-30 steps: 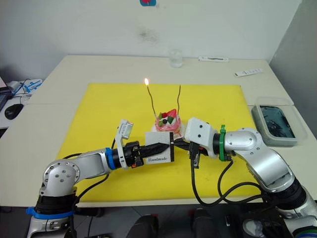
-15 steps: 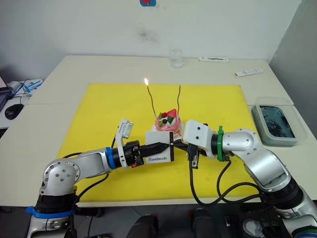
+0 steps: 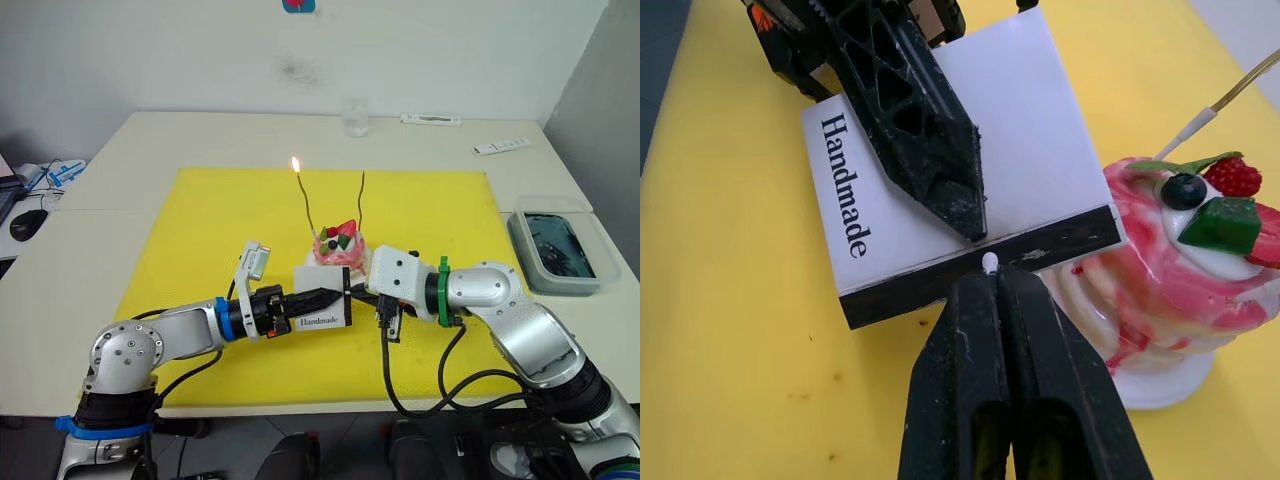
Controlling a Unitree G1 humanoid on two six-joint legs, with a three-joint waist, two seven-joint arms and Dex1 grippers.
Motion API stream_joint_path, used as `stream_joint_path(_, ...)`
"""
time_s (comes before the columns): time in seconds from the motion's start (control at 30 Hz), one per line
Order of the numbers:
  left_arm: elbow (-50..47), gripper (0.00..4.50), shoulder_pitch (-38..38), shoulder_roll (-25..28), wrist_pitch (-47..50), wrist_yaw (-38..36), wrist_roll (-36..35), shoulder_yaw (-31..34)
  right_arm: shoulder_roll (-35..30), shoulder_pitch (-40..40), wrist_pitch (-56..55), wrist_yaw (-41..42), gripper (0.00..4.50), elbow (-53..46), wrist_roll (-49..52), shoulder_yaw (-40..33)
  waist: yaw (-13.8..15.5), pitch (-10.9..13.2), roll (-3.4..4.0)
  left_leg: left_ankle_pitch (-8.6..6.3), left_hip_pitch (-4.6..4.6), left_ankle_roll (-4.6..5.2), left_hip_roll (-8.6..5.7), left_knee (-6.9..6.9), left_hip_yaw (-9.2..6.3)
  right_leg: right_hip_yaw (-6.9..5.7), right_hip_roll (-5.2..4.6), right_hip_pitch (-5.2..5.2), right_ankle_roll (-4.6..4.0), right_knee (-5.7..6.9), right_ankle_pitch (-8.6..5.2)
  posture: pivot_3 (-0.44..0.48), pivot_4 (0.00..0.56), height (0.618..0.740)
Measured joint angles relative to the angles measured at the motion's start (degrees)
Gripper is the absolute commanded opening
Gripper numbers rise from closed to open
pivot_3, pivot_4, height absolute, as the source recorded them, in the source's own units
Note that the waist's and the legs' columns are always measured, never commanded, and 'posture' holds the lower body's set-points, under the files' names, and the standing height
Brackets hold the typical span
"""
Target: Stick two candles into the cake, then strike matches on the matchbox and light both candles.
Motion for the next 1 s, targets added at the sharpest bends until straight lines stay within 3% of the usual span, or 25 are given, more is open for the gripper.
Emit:
stream_joint_path(0.17, 2.4, 0.0, -4.4, -2.2, -0.8, 2.5, -4.2, 2.9, -3.4, 5.8, -0.8, 3.9, 0.05, -2.1, -0.6, 4.7, 0.3, 0.0, -0.03, 0.0, -0.14, 0.0, 0.01, 0.04, -0.17, -0.18, 0.0, -0.02, -0.01, -0.01, -0.01, 0.0, 0.15, 0.74)
stream_joint_path(0.3, 3.2, 0.0, -9.0, -0.2, -2.4, 4.0, -7.9, 7.8, -4.0, 7.6, 0.5, 6.1, 0.05, -5.8, 1.6, 5.6, -0.4, 0.0, 0.0, 0.0, -0.01, -0.01, -0.01, 0.05, -0.03, -0.04, -0.02, -0.01, 0.03, 0.0, 0.02, 0.0, 0.15, 0.74)
stream_joint_path(0.57, 0.1, 0.0, -1.2, 4.8, 1.1, 3.8, -10.2, 7.1, -3.9, 4.1, 5.5, 5.0, 0.05, -6.1, 6.8, -3.2, -0.1, 0.0, -0.01, 0.0, 0.0, -0.01, 0.01, 0.02, -0.07, -0.06, 0.0, 0.01, -0.01, 0.02, -0.01, 0.0, 0.15, 0.74)
stream_joint_path(1.0, -0.8, 0.0, -0.3, 5.6, 0.9, 2.3, -9.2, 5.0, -4.4, 4.0, 7.2, 4.3, 0.05, -6.0, 8.2, -6.8, 0.1, 0.0, -0.01, 0.0, -0.01, -0.01, -0.01, 0.02, -0.06, -0.06, -0.01, 0.01, -0.01, 0.0, 0.0, 0.0, 0.15, 0.74)
